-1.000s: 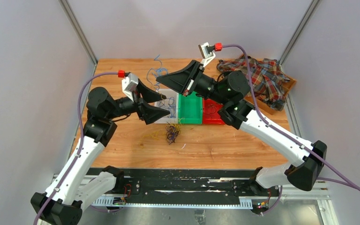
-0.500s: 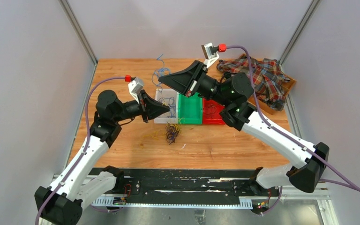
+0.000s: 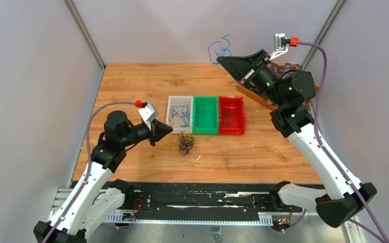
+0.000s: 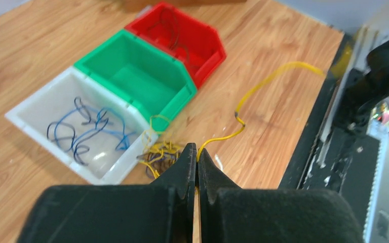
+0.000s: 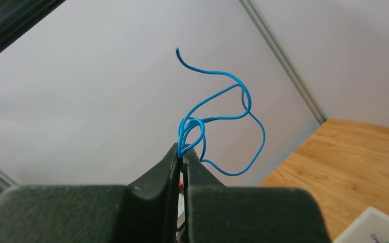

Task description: Untangle the cables

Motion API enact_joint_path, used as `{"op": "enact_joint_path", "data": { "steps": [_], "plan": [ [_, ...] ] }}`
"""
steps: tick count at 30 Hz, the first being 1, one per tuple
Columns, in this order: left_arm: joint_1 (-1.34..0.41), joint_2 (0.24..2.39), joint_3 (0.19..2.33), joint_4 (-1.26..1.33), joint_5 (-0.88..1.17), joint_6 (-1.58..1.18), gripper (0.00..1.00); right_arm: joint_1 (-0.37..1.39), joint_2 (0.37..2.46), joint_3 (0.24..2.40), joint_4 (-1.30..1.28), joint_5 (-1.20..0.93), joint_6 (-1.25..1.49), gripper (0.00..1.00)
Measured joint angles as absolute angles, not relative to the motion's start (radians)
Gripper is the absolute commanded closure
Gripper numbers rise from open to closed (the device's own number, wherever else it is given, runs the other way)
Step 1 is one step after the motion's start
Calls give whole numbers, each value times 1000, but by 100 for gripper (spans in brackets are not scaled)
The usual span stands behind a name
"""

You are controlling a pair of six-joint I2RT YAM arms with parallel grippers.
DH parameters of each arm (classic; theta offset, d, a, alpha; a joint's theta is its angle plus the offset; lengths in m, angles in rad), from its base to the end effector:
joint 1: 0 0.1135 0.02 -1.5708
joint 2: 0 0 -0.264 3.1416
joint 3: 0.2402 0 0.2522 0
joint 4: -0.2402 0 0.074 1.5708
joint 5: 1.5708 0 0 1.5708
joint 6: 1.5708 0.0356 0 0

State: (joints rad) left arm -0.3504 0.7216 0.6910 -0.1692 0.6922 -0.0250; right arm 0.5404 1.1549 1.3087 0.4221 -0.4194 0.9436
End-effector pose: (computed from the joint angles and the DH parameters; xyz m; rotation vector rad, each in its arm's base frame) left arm 0.1499 -0.0790 0.3202 0.7855 1.6282 -0.8789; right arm 0.1945 0.1336 0.5098 -0.2016 1.1610 1.5375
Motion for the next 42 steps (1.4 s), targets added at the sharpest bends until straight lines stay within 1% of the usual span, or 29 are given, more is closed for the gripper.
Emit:
{"op": "enact_joint_path", "data": {
  "steps": [5, 10, 18, 23, 25, 26, 29, 30, 31, 34, 38, 42],
  "plan": [
    [-350, 698, 670, -291, 664, 89, 99, 490, 1160, 1311, 360, -419, 886, 99],
    [-350, 646, 671, -346, 679, 155, 99, 495, 1259, 1326, 268, -419, 784, 99],
    [-350, 564, 719, -402, 732, 191, 99, 658, 1575, 1404, 26, -298, 507, 99],
    [-350, 542, 753, -423, 754, 187, 99, 712, 1780, 1538, -82, -228, 389, 100],
    [-350, 540, 766, -430, 767, 180, 99, 719, 1854, 1606, -111, -203, 348, 93],
    [-350, 539, 774, -433, 775, 176, 99, 720, 1885, 1636, -121, -188, 332, 87],
    [-350, 539, 806, -446, 793, 167, 99, 720, 1956, 1699, -165, -149, 289, 62],
    [-350, 539, 819, -448, 800, 165, 99, 720, 1971, 1714, -179, -136, 274, 56],
    [-350, 540, 833, -451, 805, 164, 99, 720, 1981, 1726, -197, -124, 255, 53],
    [-350, 544, 874, -451, 820, 160, 99, 720, 1986, 1735, -226, -94, 231, 44],
    [-350, 553, 902, -450, 838, 149, 99, 720, 1975, 1734, -236, -76, 211, 41],
    [-350, 569, 904, -448, 846, 138, 99, 720, 1908, 1659, -217, -80, 207, 37]
  ]
}}
